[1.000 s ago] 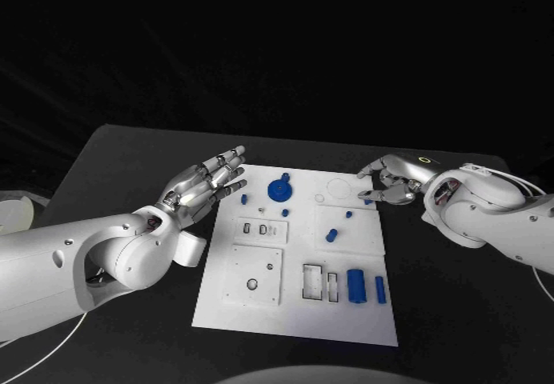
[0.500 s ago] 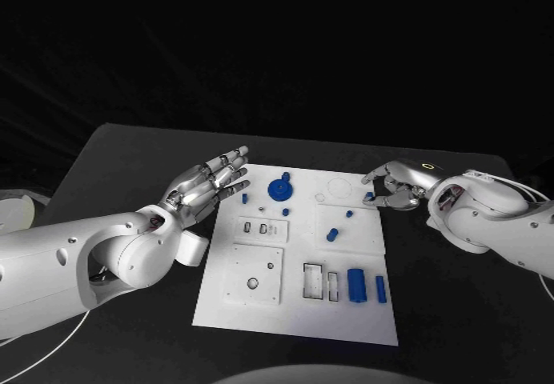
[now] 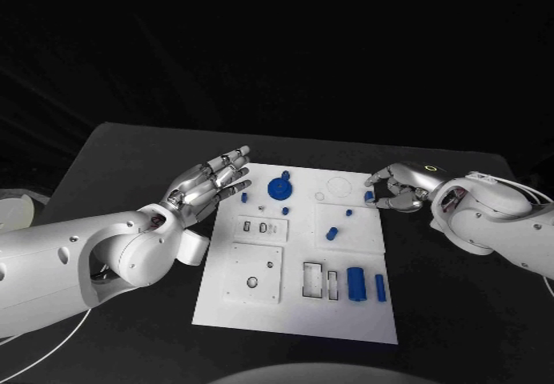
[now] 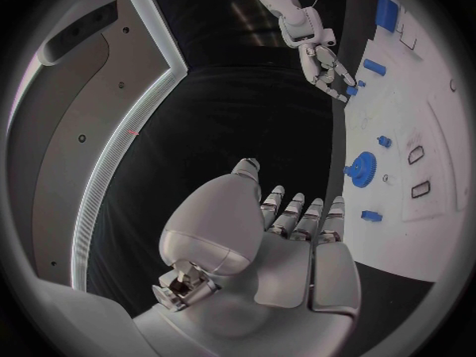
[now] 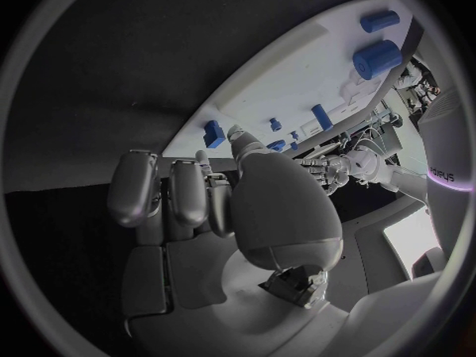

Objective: Assemble the parts on the task board

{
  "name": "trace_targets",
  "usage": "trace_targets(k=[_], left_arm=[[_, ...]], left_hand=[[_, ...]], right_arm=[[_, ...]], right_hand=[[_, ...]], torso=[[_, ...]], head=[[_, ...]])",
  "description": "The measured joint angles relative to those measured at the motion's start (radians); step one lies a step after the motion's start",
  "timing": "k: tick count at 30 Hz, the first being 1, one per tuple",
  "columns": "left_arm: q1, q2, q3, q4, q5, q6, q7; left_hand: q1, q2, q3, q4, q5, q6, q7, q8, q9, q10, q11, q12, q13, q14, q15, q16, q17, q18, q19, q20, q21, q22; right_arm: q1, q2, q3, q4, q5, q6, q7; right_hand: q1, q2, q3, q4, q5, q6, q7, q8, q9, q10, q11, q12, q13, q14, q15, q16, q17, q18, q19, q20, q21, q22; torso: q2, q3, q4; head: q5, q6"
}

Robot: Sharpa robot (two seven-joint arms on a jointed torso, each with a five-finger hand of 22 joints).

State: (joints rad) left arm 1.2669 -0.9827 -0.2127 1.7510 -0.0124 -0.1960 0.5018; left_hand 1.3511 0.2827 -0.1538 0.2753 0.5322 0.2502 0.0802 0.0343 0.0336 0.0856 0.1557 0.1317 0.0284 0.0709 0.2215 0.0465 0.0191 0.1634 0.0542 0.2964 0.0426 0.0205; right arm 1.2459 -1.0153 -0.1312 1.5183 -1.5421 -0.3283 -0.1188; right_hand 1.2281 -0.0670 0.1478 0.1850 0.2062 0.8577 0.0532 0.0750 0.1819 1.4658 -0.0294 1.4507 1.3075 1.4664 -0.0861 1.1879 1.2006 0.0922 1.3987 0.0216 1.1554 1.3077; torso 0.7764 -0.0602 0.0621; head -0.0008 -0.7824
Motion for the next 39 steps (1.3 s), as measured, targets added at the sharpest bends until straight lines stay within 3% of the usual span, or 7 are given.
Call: trace_targets(k=[9, 23, 34, 37, 39], left_arm=[[-0.001, 0.002, 0.000, -0.002, 0.000, 0.004, -0.002], [-0.002, 0.003, 0.000, -0.004, 0.000, 0.009, -0.005], [-0.003, 0.004, 0.000, -0.007, 0.000, 0.012, -0.008], [-0.003, 0.005, 0.000, -0.008, 0.000, 0.013, -0.009], [-0.004, 0.006, 0.000, -0.009, 0.000, 0.014, -0.010]], left_hand=[[0.000, 0.000, 0.000, 0.000, 0.000, 0.000, 0.000, 0.000, 0.000, 0.000, 0.000, 0.000, 0.000, 0.000, 0.000, 0.000, 0.000, 0.000, 0.000, 0.000, 0.000, 0.000], [0.004, -0.004, 0.000, 0.000, 0.000, 0.000, 0.000, 0.000, 0.000, 0.000, 0.000, 0.000, 0.000, 0.000, 0.000, 0.000, 0.001, 0.000, 0.000, 0.000, 0.000, 0.000], [0.007, -0.001, 0.003, -0.003, 0.004, 0.000, 0.000, 0.000, 0.000, 0.000, 0.000, 0.000, 0.000, 0.000, 0.000, 0.000, 0.001, 0.000, 0.000, 0.000, 0.000, 0.001], [0.008, 0.000, 0.003, -0.003, 0.004, 0.000, 0.000, 0.000, 0.000, 0.000, 0.000, 0.000, 0.000, 0.000, 0.000, 0.000, 0.001, 0.000, 0.000, 0.000, 0.004, 0.001], [0.008, 0.000, 0.003, -0.003, 0.004, 0.003, 0.003, 0.000, 0.000, 0.004, 0.004, 0.000, 0.000, 0.000, 0.000, 0.000, 0.001, -0.010, 0.000, 0.000, 0.004, 0.001]], right_arm=[[-0.002, 0.001, 0.000, -0.005, 0.000, 0.003, 0.001], [-0.007, 0.013, 0.000, -0.018, -0.001, 0.004, 0.004], [-0.011, 0.016, 0.000, -0.021, 0.000, -0.007, 0.010], [-0.013, 0.017, 0.000, -0.021, 0.002, -0.017, 0.014], [-0.013, 0.018, 0.000, -0.022, 0.003, -0.025, 0.017]], right_hand=[[0.028, 0.001, 0.007, -0.013, 0.054, 0.017, 0.001, 0.006, 0.004, 0.000, 0.000, 0.000, 0.000, -0.004, -0.004, -0.004, -0.009, 0.000, -0.003, -0.003, -0.007, 0.000], [0.059, 0.001, 0.018, -0.035, 0.073, 0.061, 0.000, 0.025, 0.020, 0.000, 0.000, 0.000, 0.000, 0.000, -0.007, -0.004, -0.014, 0.000, -0.002, -0.002, -0.011, 0.000], [0.082, 0.015, 0.025, -0.054, 0.073, 0.138, -0.008, 0.087, 0.060, 0.000, -0.007, 0.000, 0.000, 0.000, -0.007, -0.004, -0.019, 0.000, -0.002, -0.002, -0.015, 0.000], [0.082, 0.015, 0.022, -0.059, 0.072, 0.162, -0.012, 0.110, 0.075, 0.000, -0.014, 0.000, 0.000, 0.000, -0.015, -0.004, -0.020, 0.000, -0.004, -0.004, -0.015, 0.000], [0.084, 0.017, 0.022, -0.061, 0.072, 0.173, -0.014, 0.125, 0.084, 0.000, -0.014, 0.000, 0.000, 0.000, -0.015, -0.004, -0.021, 0.000, -0.002, -0.009, -0.015, 0.000]], torso=[[0.000, 0.0001, 0.0006], [0.000, -0.0006, 0.0009], [0.000, -0.0005, 0.0008], [0.000, -0.0004, 0.0008], [0.000, -0.0003, 0.0007]], head=[[-0.002, 0.000], [-0.002, -0.003], [0.000, -0.007], [0.000, -0.007], [0.000, -0.008]])
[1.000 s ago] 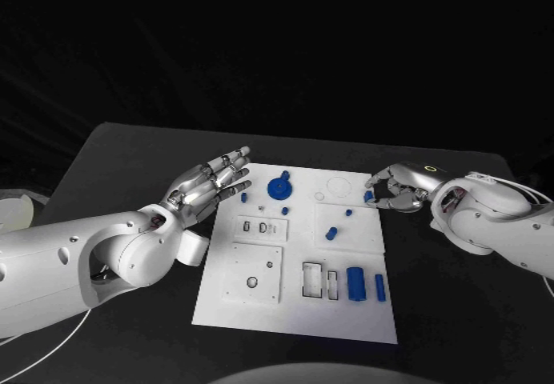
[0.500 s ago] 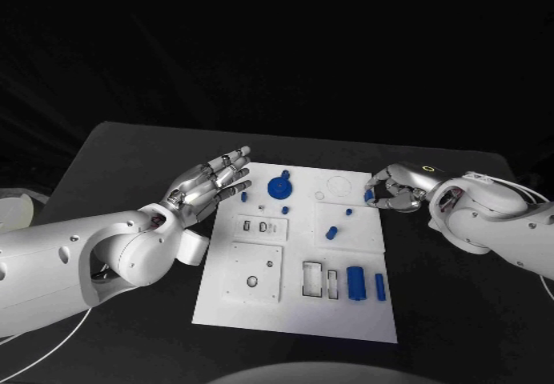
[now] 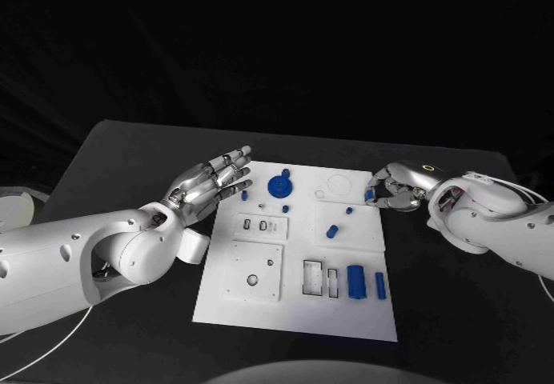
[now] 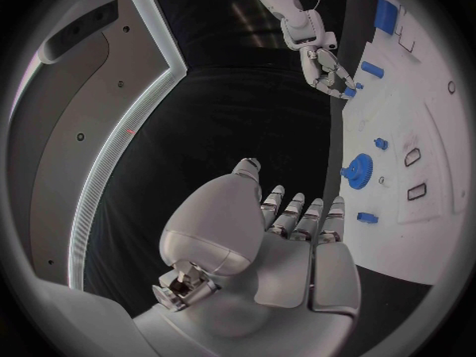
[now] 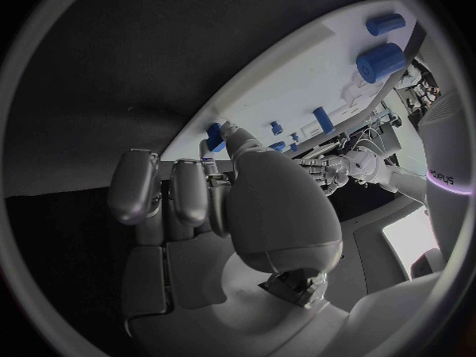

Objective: Assemble the parts on the task board

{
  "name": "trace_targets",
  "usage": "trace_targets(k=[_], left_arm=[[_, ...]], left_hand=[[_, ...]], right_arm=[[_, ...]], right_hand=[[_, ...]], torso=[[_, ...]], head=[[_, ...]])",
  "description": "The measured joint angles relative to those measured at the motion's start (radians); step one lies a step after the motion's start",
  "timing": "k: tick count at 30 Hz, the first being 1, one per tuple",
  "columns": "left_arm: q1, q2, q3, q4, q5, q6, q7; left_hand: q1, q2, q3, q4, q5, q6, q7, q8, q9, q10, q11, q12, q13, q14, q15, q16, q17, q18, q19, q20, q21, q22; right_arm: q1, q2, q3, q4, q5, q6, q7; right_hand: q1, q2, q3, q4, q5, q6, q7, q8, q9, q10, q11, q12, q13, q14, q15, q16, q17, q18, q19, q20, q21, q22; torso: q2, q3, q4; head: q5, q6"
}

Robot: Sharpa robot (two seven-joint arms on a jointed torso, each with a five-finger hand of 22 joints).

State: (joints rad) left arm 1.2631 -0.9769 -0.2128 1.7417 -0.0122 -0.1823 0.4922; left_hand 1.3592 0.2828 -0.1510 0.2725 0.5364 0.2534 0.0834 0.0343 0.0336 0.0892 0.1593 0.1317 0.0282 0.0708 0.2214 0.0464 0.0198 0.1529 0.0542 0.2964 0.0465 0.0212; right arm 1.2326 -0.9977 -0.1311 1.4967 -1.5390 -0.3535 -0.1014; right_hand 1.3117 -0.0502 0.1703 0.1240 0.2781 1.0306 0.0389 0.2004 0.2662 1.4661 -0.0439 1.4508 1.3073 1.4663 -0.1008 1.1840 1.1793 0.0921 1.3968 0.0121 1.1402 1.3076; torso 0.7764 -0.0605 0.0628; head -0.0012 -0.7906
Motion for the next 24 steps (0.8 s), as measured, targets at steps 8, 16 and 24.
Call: trace_targets(k=[8, 16, 24], left_arm=[[-0.001, -0.001, 0.000, -0.002, 0.000, 0.003, -0.002], [-0.002, -0.002, 0.000, -0.004, 0.000, 0.004, -0.004], [-0.004, 0.004, -0.001, -0.007, 0.000, 0.007, -0.005]], left_hand=[[0.000, 0.000, 0.002, -0.002, 0.000, 0.001, 0.000, 0.000, 0.000, 0.000, 0.000, 0.000, 0.000, 0.003, 0.003, 0.000, 0.000, 0.000, 0.000, 0.000, 0.000, 0.000], [0.000, 0.000, 0.003, -0.003, 0.000, 0.000, 0.000, 0.000, 0.001, 0.000, 0.000, 0.000, 0.000, 0.004, 0.004, 0.004, 0.000, 0.000, 0.000, 0.000, 0.000, 0.000], [0.000, 0.000, 0.003, -0.003, 0.000, 0.000, 0.000, 0.000, 0.001, 0.000, 0.000, 0.000, 0.000, 0.004, 0.004, 0.004, 0.000, 0.000, 0.004, -0.004, 0.000, 0.000]], right_arm=[[-0.002, 0.001, 0.000, 0.005, 0.016, -0.059, 0.019], [0.017, 0.007, 0.000, 0.052, 0.061, -0.129, 0.031], [0.043, 0.040, 0.002, 0.166, 0.091, -0.144, 0.012]], right_hand=[[0.015, 0.007, 0.000, -0.008, 0.001, 0.012, 0.008, 0.017, 0.000, 0.000, 0.000, 0.005, 0.000, 0.000, 0.000, 0.010, 0.000, 0.000, 0.004, -0.004, 0.000, 0.001], [0.021, 0.008, 0.000, -0.008, 0.022, 0.012, 0.008, 0.018, 0.000, 0.000, 0.000, 0.009, 0.001, 0.000, 0.000, 0.010, 0.000, 0.000, 0.004, -0.004, 0.000, 0.000], [0.021, 0.008, 0.000, -0.011, 0.059, 0.012, 0.008, 0.018, 0.000, 0.000, 0.000, 0.009, 0.001, 0.000, 0.000, 0.010, -0.011, 0.000, 0.004, -0.004, -0.004, 0.000]], torso=[[0.000, 0.0001, -0.0012], [0.000, 0.0004, -0.0012], [0.000, 0.0003, 0.0016]], head=[[0.004, 0.001], [0.008, 0.000], [0.000, -0.004]])
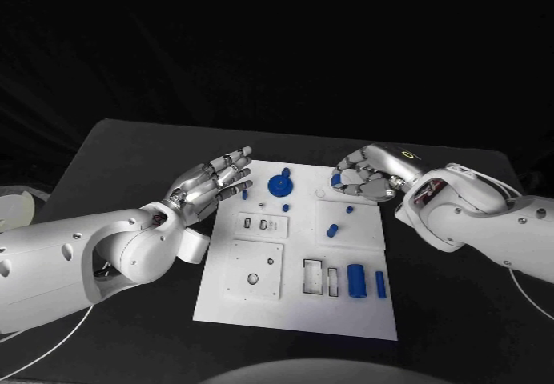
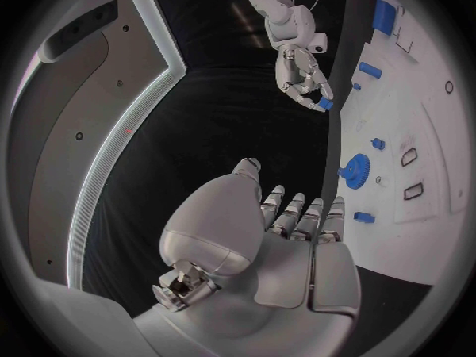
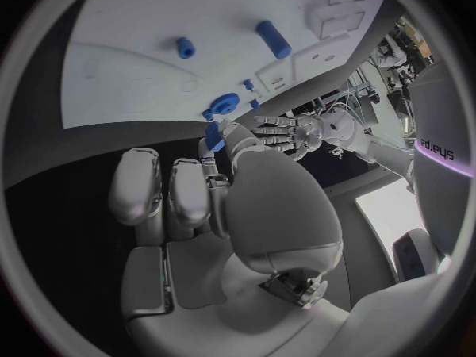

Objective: Assemble the parts on the task board

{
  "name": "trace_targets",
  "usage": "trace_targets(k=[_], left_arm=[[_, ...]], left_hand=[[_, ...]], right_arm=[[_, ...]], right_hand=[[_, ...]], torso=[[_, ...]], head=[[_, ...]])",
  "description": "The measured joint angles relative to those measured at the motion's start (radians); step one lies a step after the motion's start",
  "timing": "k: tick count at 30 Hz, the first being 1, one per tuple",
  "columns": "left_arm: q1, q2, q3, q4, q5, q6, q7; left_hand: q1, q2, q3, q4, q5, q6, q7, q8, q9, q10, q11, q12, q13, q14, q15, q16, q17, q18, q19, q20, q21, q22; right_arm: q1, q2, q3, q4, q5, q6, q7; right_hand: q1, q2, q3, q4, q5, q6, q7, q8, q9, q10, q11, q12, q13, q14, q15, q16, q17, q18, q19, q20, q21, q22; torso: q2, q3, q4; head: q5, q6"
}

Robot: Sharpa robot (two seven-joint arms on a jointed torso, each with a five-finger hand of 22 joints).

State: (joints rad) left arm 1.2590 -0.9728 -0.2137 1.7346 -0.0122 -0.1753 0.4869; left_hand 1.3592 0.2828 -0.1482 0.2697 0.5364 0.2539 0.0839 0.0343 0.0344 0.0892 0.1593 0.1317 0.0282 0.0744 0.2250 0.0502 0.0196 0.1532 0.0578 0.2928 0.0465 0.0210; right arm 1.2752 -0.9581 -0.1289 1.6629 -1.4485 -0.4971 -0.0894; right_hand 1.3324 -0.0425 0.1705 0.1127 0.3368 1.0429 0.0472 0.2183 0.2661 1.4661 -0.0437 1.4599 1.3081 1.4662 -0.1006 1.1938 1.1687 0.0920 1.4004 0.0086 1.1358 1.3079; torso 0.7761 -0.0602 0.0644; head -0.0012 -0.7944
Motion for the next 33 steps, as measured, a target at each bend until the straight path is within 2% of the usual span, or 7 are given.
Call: trace_targets(k=[4, 7, 16, 21, 26, 33], left_arm=[[-0.001, 0.002, 0.000, -0.001, 0.000, 0.002, -0.001], [-0.001, 0.002, 0.000, -0.001, 0.000, 0.002, -0.001], [-0.001, 0.003, 0.000, -0.001, 0.000, 0.004, -0.002], [-0.001, 0.003, 0.000, -0.002, 0.000, 0.004, -0.003], [-0.001, 0.005, 0.000, -0.002, 0.000, 0.005, -0.003], [-0.001, 0.005, 0.000, -0.002, 0.000, 0.005, -0.003]], left_hand=[[0.000, 0.000, 0.000, 0.000, 0.000, 0.000, 0.000, 0.000, 0.000, 0.000, 0.000, 0.000, 0.000, 0.000, 0.000, 0.000, 0.000, 0.000, 0.000, 0.000, 0.000, 0.000], [0.003, -0.003, 0.003, -0.003, 0.000, 0.000, 0.000, 0.000, 0.000, 0.000, 0.000, 0.000, 0.000, 0.000, 0.000, 0.000, 0.000, 0.000, 0.000, 0.000, 0.000, 0.000], [0.004, -0.004, 0.003, -0.003, 0.004, 0.000, 0.000, 0.000, 0.000, 0.009, 0.009, 0.004, 0.002, 0.000, 0.000, 0.000, 0.000, 0.000, 0.000, 0.000, 0.000, 0.000], [0.004, -0.004, 0.003, -0.003, 0.004, 0.000, 0.000, 0.000, 0.000, 0.009, 0.009, 0.011, 0.003, 0.000, 0.000, 0.000, 0.000, 0.001, 0.004, 0.004, 0.000, 0.000], [0.004, -0.004, 0.006, -0.006, 0.004, 0.000, 0.000, 0.000, 0.000, 0.009, 0.009, 0.011, 0.003, 0.000, 0.000, 0.000, 0.000, 0.001, 0.004, 0.004, 0.000, 0.000], [0.004, -0.004, 0.006, -0.006, 0.004, 0.000, 0.000, 0.000, 0.000, 0.009, 0.009, 0.011, 0.003, 0.000, 0.000, 0.000, 0.000, 0.001, 0.004, 0.004, 0.000, 0.000]], right_arm=[[-0.001, 0.039, 0.000, 0.024, 0.002, 0.026, -0.027], [-0.013, 0.078, 0.001, 0.023, 0.000, 0.058, -0.051], [-0.052, 0.183, 0.000, -0.013, -0.026, 0.119, -0.091], [-0.060, 0.230, 0.000, -0.033, -0.043, 0.143, -0.102], [-0.067, 0.258, 0.001, -0.047, -0.057, 0.158, -0.108], [-0.074, 0.280, 0.001, -0.060, -0.071, 0.174, -0.116]], right_hand=[[0.000, 0.000, 0.002, -0.003, 0.006, 0.000, 0.000, 0.000, 0.000, 0.000, 0.000, 0.000, 0.000, 0.000, 0.000, -0.004, -0.008, 0.000, 0.000, 0.000, -0.007, 0.000], [0.000, 0.000, 0.002, -0.003, 0.006, 0.000, 0.000, 0.000, 0.000, 0.000, 0.000, 0.000, 0.000, 0.000, 0.000, -0.006, -0.010, 0.000, 0.000, 0.000, -0.015, 0.000], [0.000, 0.000, 0.003, -0.006, 0.006, 0.000, 0.000, 0.000, 0.000, 0.000, 0.000, 0.000, 0.000, 0.000, 0.000, -0.006, -0.010, 0.000, 0.000, 0.000, -0.015, 0.000], [0.002, -0.003, 0.004, -0.007, 0.010, 0.000, 0.000, 0.000, 0.000, 0.000, 0.000, 0.000, 0.000, 0.000, 0.000, -0.006, -0.010, 0.000, 0.000, 0.000, -0.015, 0.000], [0.005, -0.006, 0.004, -0.007, 0.010, 0.000, 0.000, 0.000, 0.000, 0.000, 0.000, 0.000, 0.000, 0.000, 0.000, -0.006, -0.010, 0.000, 0.000, 0.000, -0.015, 0.000], [0.005, -0.006, 0.005, -0.013, 0.012, -0.002, 0.002, 0.000, 0.000, 0.000, 0.000, 0.000, 0.000, 0.000, 0.000, -0.006, -0.013, 0.000, 0.000, 0.000, -0.021, 0.000]], torso=[[0.000, -0.0002, 0.0000], [0.000, -0.0011, 0.0000], [0.000, -0.0009, -0.0012], [0.000, -0.0008, -0.0017], [0.000, -0.0004, -0.0011], [0.001, -0.0002, -0.0007]], head=[[0.000, -0.001], [-0.002, -0.004], [-0.002, -0.008], [-0.005, -0.009], [-0.009, -0.009], [-0.006, -0.008]])
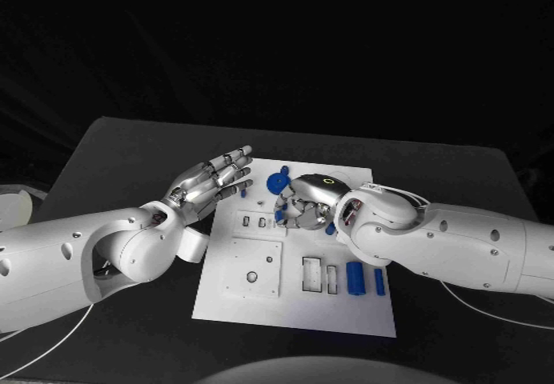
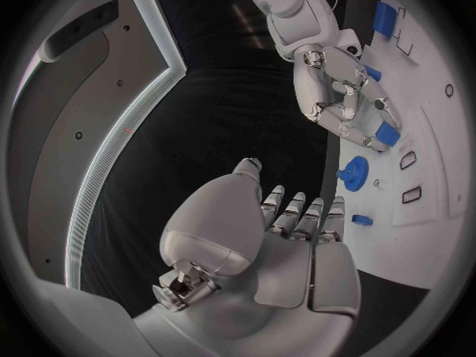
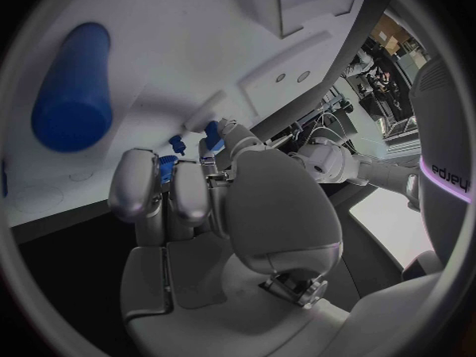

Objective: Assemble the parts on the task board

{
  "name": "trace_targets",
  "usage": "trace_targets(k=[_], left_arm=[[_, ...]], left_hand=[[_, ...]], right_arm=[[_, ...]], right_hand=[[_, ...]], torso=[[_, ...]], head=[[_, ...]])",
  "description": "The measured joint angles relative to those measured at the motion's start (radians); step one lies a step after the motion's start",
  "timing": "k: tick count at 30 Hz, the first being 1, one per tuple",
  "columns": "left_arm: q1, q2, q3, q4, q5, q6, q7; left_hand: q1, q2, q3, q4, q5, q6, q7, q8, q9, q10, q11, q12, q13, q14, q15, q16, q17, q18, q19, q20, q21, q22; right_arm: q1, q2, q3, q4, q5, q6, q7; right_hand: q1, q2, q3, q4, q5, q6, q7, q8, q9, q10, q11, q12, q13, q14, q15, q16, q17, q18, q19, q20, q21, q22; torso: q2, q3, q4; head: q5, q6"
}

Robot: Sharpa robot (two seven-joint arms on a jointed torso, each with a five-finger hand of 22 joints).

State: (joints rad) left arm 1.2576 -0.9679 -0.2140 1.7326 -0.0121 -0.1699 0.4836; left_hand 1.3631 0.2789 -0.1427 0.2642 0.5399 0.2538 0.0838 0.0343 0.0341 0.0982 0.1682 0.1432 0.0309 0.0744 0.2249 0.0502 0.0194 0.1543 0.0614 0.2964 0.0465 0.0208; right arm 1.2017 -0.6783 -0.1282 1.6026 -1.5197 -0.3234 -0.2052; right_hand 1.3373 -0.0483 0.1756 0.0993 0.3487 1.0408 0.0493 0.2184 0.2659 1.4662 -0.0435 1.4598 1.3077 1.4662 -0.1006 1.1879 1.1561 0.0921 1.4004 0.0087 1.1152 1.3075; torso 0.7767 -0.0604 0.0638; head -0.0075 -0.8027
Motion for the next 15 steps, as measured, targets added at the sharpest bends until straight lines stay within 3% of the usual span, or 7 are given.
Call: trace_targets(k=[9, 10, 12, 15], left_arm=[[0.000, 0.001, 0.000, 0.000, 0.000, 0.001, 0.000], [0.000, 0.001, 0.000, 0.000, 0.000, 0.001, 0.000], [0.000, 0.002, 0.000, 0.000, 0.000, 0.001, 0.000], [0.000, 0.002, 0.000, 0.000, 0.000, 0.002, -0.001]], left_hand=[[0.000, 0.000, 0.000, 0.000, 0.000, 0.000, 0.000, 0.000, 0.000, 0.004, 0.004, 0.000, 0.000, 0.000, 0.000, 0.000, 0.000, 0.000, 0.000, 0.000, 0.000, 0.000], [0.000, 0.000, 0.000, 0.000, 0.000, 0.000, 0.000, 0.000, 0.000, 0.004, 0.004, 0.000, 0.000, 0.000, 0.000, 0.000, 0.000, 0.000, 0.000, 0.000, 0.000, 0.000], [0.000, 0.000, 0.000, 0.000, 0.000, 0.000, 0.000, 0.000, 0.000, 0.004, 0.004, 0.000, 0.000, 0.000, 0.000, 0.000, 0.000, 0.000, 0.000, 0.000, 0.000, 0.000], [0.000, 0.000, 0.000, 0.000, 0.000, 0.000, 0.000, 0.000, 0.000, 0.004, 0.004, 0.000, 0.000, 0.000, 0.000, 0.000, 0.000, 0.000, 0.000, 0.000, 0.000, 0.000]], right_arm=[[0.000, 0.007, 0.003, -0.002, -0.009, 0.014, -0.008], [-0.001, 0.008, 0.003, -0.002, -0.010, 0.016, -0.008], [-0.001, 0.009, 0.003, -0.002, -0.011, 0.018, -0.009], [-0.003, 0.009, 0.002, -0.004, -0.013, 0.024, -0.009]], right_hand=[[-0.001, -0.001, 0.002, -0.007, 0.010, -0.040, 0.011, 0.023, 0.004, 0.000, 0.000, 0.000, 0.000, 0.000, 0.000, 0.000, -0.003, 0.000, 0.000, 0.000, -0.006, 0.000], [-0.001, -0.001, 0.002, -0.007, 0.010, -0.051, 0.012, 0.023, 0.047, 0.000, 0.000, 0.000, 0.000, 0.000, 0.000, 0.000, -0.003, 0.000, 0.000, 0.000, -0.006, 0.000], [-0.004, -0.004, 0.002, -0.007, 0.011, -0.072, 0.014, 0.010, 0.076, 0.000, 0.000, 0.000, 0.000, 0.000, 0.000, 0.000, -0.002, 0.000, 0.000, 0.000, -0.006, 0.000], [-0.014, -0.013, 0.003, -0.014, -0.025, -0.117, 0.015, -0.016, 0.074, 0.000, 0.007, 0.002, 0.000, 0.000, 0.000, 0.006, 0.000, 0.000, -0.003, 0.004, -0.006, 0.000]], torso=[[0.000, -0.0004, -0.0014], [0.000, -0.0004, -0.0015], [0.000, -0.0004, -0.0015], [0.000, -0.0003, -0.0013]], head=[[0.000, -0.003], [0.000, -0.004], [-0.001, -0.005], [-0.001, -0.005]])
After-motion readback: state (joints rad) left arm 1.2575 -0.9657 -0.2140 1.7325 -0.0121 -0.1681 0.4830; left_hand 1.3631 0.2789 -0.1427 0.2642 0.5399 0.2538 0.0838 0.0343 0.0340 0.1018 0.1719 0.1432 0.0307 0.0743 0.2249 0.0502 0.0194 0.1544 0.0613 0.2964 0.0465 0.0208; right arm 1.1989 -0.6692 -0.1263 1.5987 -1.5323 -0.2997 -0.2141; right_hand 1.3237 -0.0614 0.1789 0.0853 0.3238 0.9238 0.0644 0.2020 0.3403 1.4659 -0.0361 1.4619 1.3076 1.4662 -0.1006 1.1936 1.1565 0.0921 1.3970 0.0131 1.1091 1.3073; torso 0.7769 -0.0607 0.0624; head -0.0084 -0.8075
